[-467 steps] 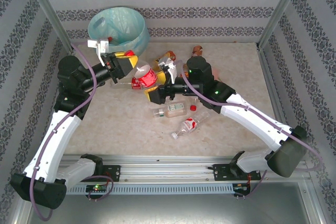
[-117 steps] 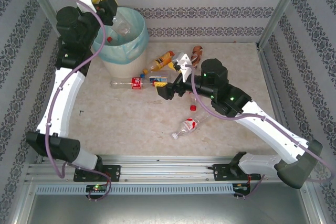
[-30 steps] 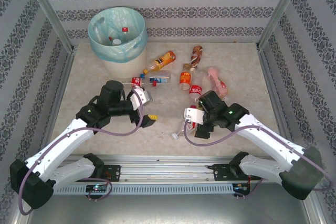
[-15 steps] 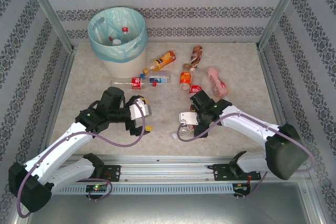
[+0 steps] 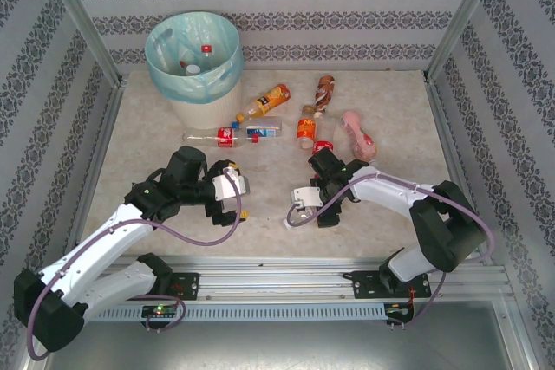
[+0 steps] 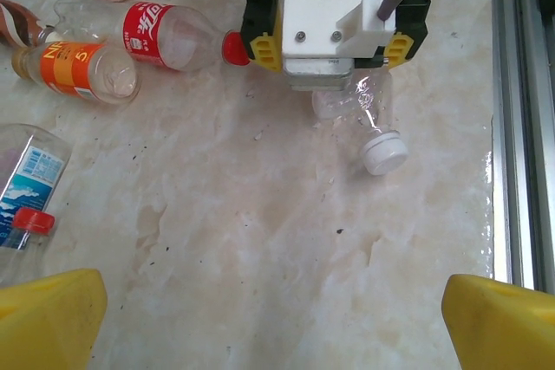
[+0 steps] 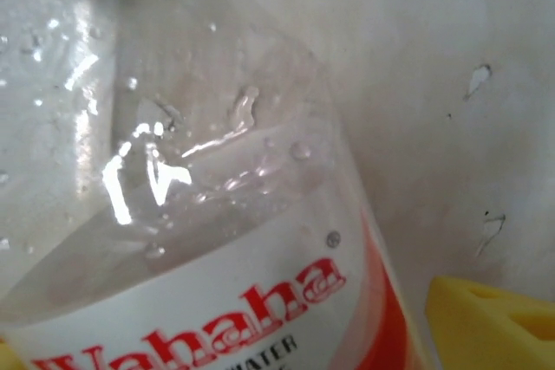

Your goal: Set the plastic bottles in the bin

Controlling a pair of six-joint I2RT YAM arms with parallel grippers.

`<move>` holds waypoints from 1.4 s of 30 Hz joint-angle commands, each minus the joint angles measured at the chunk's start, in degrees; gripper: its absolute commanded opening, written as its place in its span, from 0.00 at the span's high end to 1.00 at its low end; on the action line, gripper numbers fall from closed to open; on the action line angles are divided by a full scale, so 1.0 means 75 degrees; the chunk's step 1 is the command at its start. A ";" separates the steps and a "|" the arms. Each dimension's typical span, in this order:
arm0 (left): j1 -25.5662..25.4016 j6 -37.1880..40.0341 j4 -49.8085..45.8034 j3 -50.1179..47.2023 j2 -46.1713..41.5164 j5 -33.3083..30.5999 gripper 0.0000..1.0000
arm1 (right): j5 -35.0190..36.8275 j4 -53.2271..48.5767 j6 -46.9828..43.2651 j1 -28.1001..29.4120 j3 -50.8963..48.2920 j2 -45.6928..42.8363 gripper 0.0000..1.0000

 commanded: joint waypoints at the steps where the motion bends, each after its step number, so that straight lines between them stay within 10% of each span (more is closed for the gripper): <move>1: -0.0124 0.0216 -0.0068 -0.0138 -0.0127 -0.0126 0.00 | -0.0442 -0.0056 -0.0143 -0.0055 0.0192 0.0038 0.18; 14: -0.0124 -0.0042 0.0723 -0.0248 -0.0701 -0.0616 0.00 | -0.0683 -0.0851 0.0335 -0.0065 0.0688 -0.0352 0.37; 31: -0.0118 -0.4136 0.3394 0.1062 -0.1206 -0.1072 0.00 | -0.2087 0.0951 0.3508 -0.0288 0.0153 -0.3597 0.42; 42: -0.0113 -0.5218 0.4210 0.1427 -0.0652 0.1140 0.01 | -0.3530 0.3134 0.6584 -0.0288 0.0752 -0.4207 0.45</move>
